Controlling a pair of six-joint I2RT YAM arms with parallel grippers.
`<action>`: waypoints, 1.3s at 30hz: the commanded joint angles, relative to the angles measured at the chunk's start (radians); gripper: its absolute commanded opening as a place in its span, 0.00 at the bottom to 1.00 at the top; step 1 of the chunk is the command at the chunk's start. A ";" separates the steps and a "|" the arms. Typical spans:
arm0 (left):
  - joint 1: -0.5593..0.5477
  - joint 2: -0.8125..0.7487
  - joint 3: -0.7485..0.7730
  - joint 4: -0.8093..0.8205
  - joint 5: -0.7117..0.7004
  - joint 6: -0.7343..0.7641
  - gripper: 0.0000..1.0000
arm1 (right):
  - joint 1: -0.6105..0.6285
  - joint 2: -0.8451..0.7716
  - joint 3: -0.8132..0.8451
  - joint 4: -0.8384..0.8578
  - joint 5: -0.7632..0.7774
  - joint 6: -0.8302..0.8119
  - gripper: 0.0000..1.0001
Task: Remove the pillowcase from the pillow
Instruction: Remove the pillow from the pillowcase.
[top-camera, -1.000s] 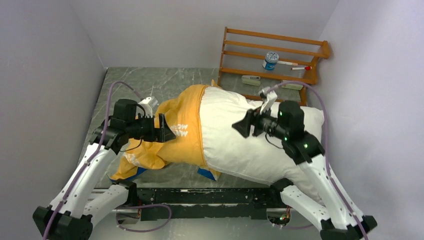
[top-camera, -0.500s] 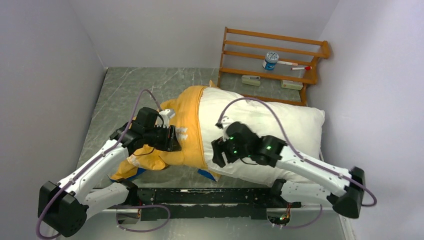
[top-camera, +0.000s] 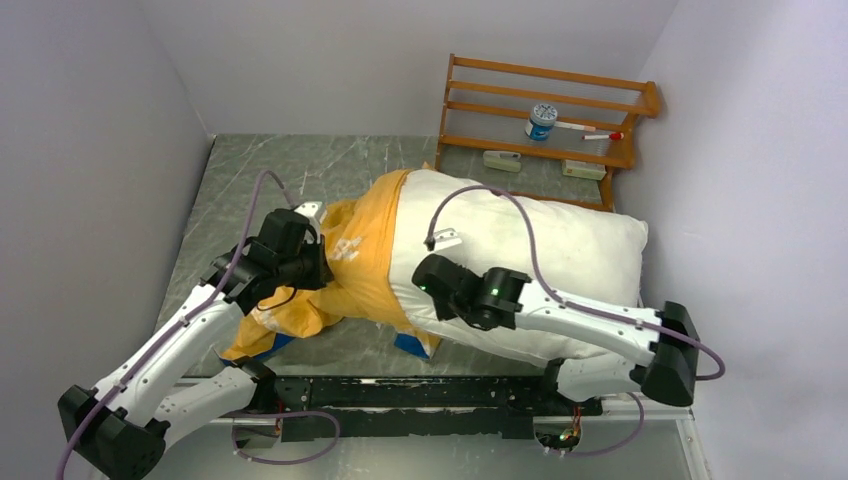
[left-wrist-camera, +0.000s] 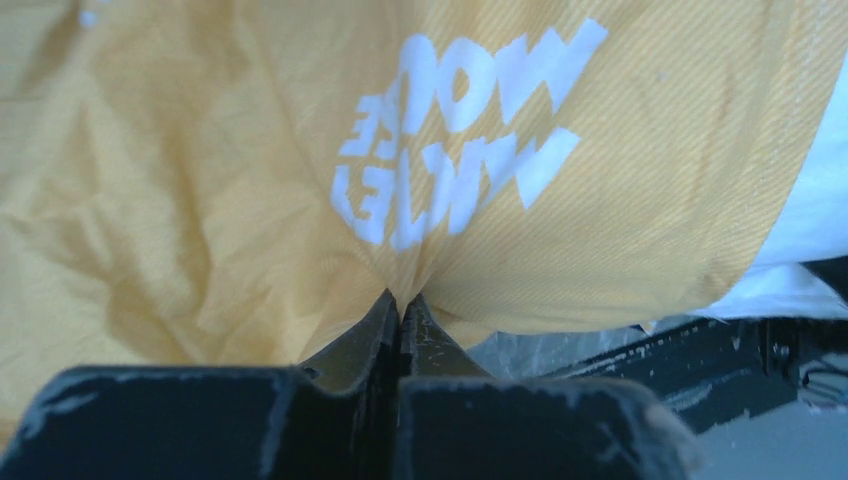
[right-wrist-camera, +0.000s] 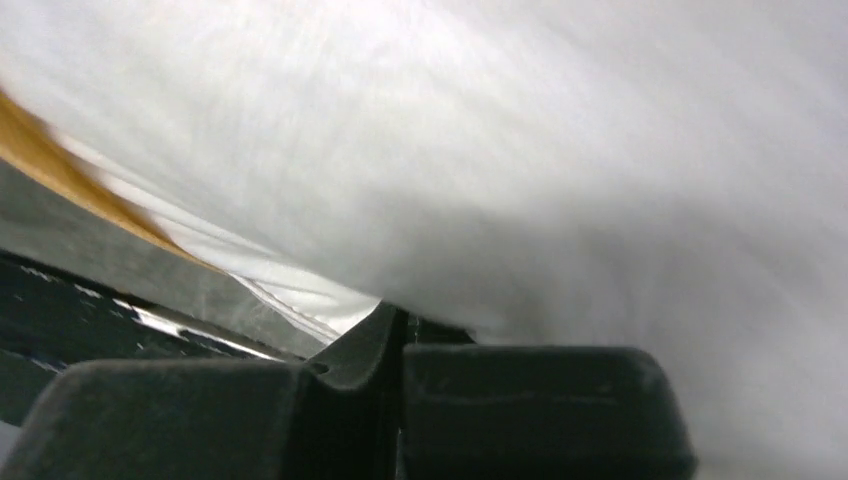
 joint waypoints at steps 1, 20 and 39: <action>0.006 -0.038 0.099 -0.096 -0.235 -0.008 0.05 | -0.007 -0.130 0.045 -0.003 0.254 0.053 0.00; 0.006 -0.013 0.132 -0.079 -0.133 0.014 0.05 | 0.122 -0.252 -0.099 0.225 -0.091 -0.993 0.94; 0.006 -0.026 0.125 -0.111 -0.149 0.009 0.05 | 0.201 -0.246 -0.405 0.630 0.584 -1.000 0.11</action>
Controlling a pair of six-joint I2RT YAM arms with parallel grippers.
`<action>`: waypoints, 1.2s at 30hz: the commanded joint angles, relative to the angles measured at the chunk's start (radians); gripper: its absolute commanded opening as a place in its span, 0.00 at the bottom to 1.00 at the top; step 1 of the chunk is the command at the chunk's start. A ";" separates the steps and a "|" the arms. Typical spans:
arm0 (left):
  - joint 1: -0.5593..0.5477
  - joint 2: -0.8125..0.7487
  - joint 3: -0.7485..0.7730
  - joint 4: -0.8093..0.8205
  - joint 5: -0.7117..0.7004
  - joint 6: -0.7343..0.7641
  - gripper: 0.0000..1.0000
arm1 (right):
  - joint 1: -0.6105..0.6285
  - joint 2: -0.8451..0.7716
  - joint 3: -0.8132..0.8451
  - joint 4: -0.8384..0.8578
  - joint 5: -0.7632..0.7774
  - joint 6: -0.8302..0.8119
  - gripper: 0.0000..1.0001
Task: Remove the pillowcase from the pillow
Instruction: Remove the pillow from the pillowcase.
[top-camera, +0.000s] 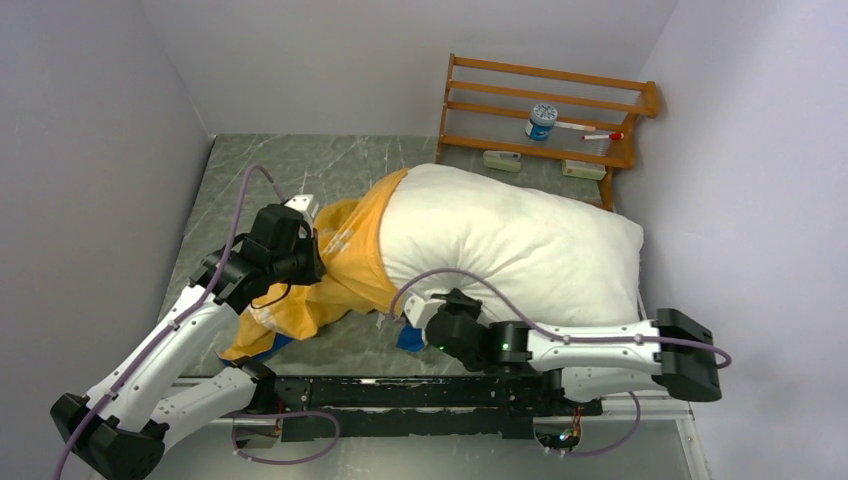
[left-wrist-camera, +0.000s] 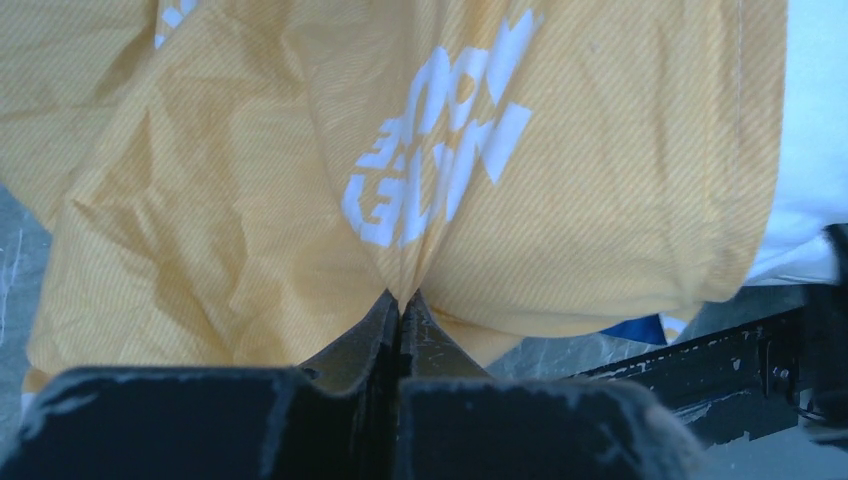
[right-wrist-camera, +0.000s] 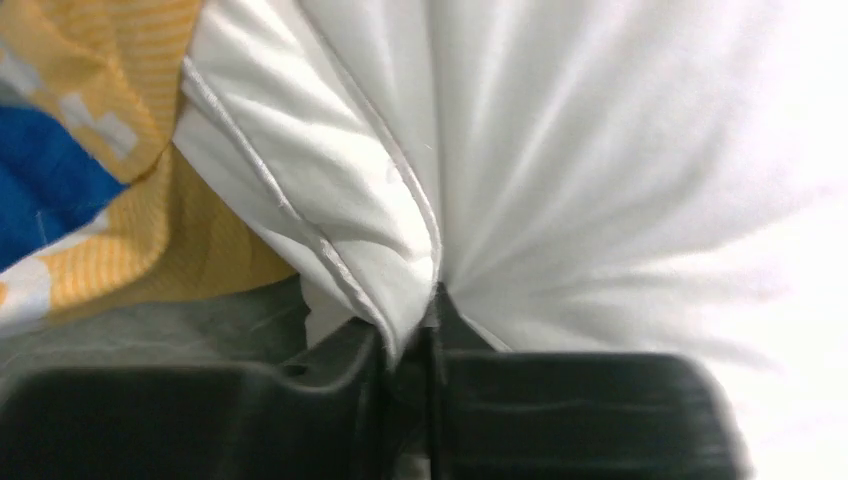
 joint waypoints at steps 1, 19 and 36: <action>0.006 -0.007 0.042 -0.036 -0.068 0.022 0.05 | -0.036 -0.164 0.036 0.054 0.150 0.076 0.00; 0.006 -0.041 0.033 0.149 0.638 0.023 0.94 | -0.060 -0.166 0.244 -0.196 -0.052 0.598 0.00; 0.002 0.060 0.061 0.021 0.474 0.087 0.91 | -0.241 -0.202 0.401 -0.243 -0.333 0.761 0.00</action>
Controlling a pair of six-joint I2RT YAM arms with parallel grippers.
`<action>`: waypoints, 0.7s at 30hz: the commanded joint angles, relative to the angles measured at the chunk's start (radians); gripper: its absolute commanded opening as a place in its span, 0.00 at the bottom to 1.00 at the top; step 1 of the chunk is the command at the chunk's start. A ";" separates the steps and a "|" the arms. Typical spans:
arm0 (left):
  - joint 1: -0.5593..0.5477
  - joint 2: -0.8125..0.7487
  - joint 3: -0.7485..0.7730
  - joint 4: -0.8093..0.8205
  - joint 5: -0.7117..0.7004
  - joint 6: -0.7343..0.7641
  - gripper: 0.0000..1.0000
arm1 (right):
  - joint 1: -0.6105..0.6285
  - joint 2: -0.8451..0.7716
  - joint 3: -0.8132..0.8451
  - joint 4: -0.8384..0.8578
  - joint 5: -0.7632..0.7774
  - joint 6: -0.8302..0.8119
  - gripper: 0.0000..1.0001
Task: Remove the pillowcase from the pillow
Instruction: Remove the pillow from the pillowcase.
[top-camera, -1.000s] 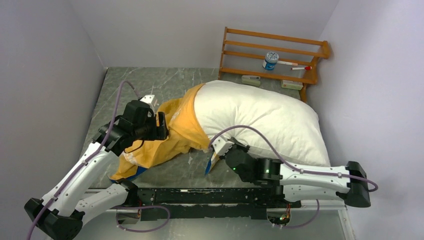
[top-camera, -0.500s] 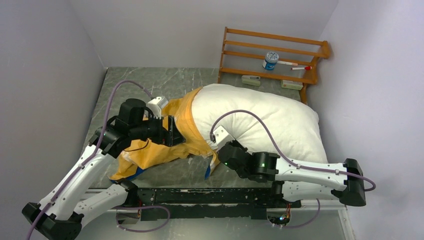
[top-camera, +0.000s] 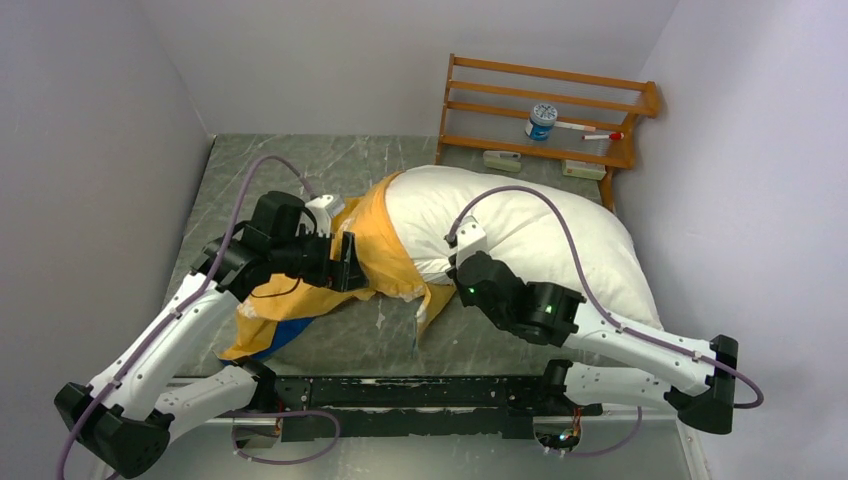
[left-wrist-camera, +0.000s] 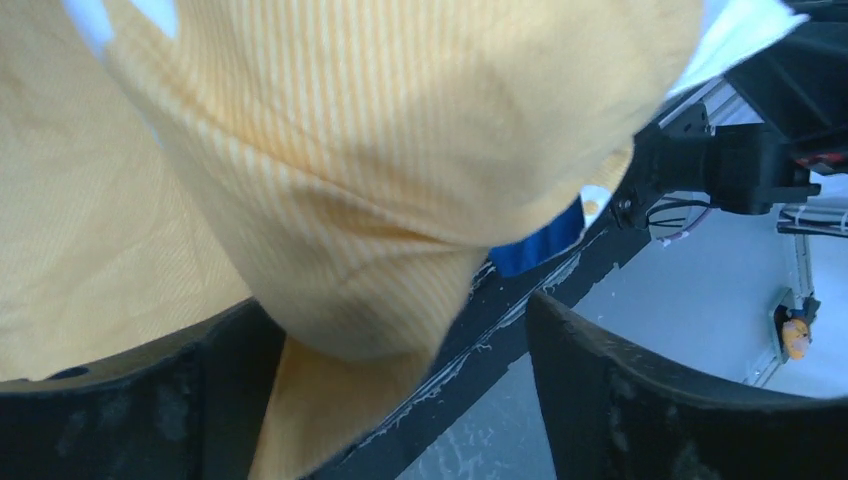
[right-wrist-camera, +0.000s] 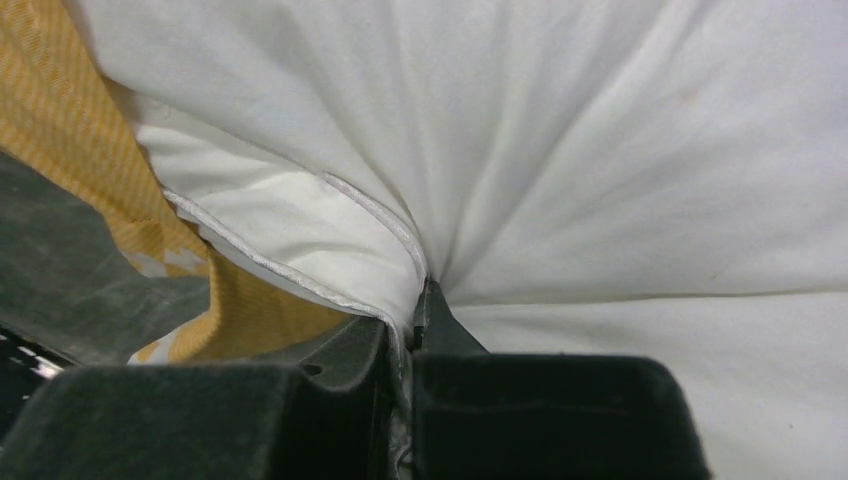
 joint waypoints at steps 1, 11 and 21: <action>-0.005 -0.007 -0.054 0.029 0.015 -0.010 0.86 | -0.008 0.015 0.115 0.090 -0.087 0.116 0.00; -0.006 -0.068 0.061 -0.133 -0.502 -0.078 0.05 | -0.084 0.033 0.168 -0.003 -0.041 0.114 0.00; -0.006 -0.095 0.225 -0.325 -0.977 -0.107 0.05 | -0.139 -0.076 0.054 -0.041 -0.112 0.115 0.00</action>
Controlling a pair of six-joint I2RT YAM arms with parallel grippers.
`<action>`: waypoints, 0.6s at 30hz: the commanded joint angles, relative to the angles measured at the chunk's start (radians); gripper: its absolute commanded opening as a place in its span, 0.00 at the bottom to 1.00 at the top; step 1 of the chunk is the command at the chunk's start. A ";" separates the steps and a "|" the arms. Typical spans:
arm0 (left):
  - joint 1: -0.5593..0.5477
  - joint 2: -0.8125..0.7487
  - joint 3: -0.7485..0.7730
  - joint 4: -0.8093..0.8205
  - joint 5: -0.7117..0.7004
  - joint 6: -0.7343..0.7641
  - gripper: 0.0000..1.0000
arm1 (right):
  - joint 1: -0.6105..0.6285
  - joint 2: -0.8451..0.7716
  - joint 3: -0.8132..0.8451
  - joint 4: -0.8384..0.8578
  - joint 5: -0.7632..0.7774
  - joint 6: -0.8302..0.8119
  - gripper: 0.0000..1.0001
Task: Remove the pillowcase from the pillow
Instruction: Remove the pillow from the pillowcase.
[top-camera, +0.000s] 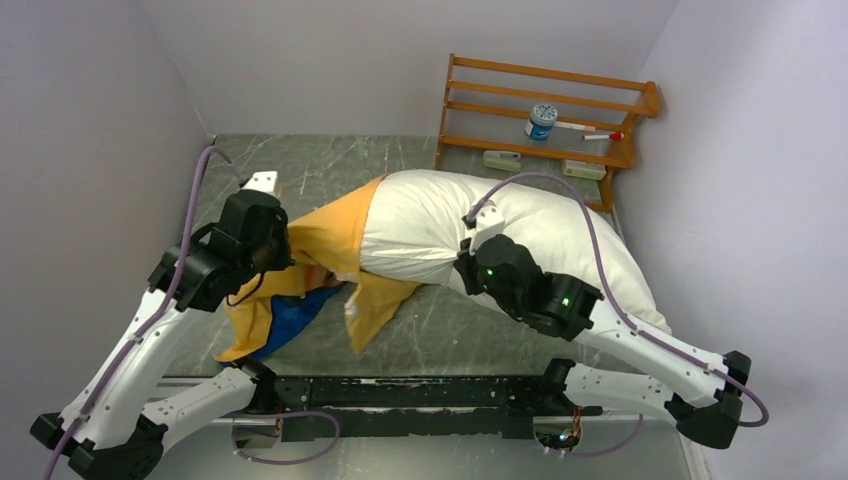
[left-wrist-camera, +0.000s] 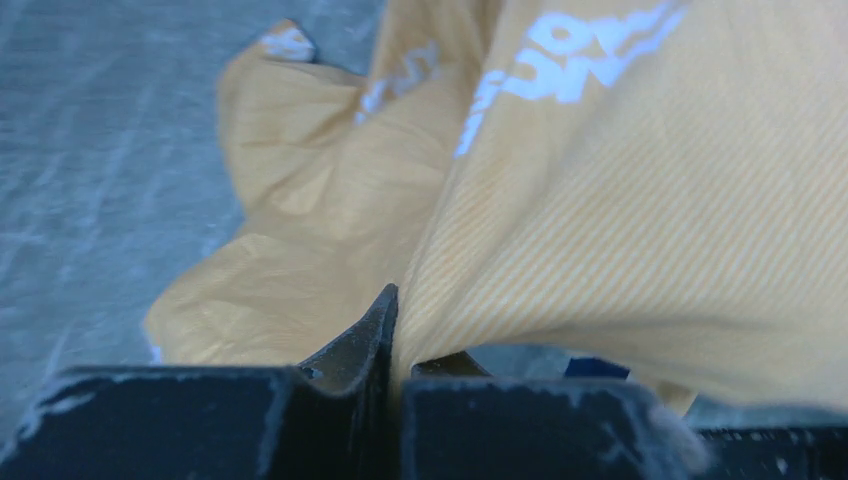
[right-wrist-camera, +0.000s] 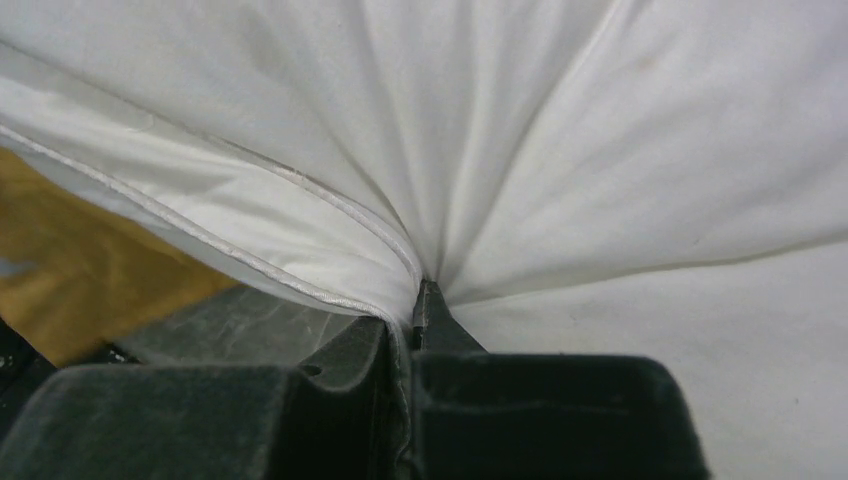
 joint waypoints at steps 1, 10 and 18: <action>0.008 -0.028 0.084 -0.115 -0.302 0.013 0.05 | -0.016 -0.077 -0.051 -0.021 0.021 0.036 0.00; 0.008 -0.039 0.015 0.057 0.118 0.120 0.74 | -0.016 -0.021 -0.123 0.005 -0.179 0.004 0.00; 0.008 -0.016 -0.093 0.219 0.482 0.134 0.92 | -0.014 0.057 -0.167 0.037 -0.313 -0.073 0.00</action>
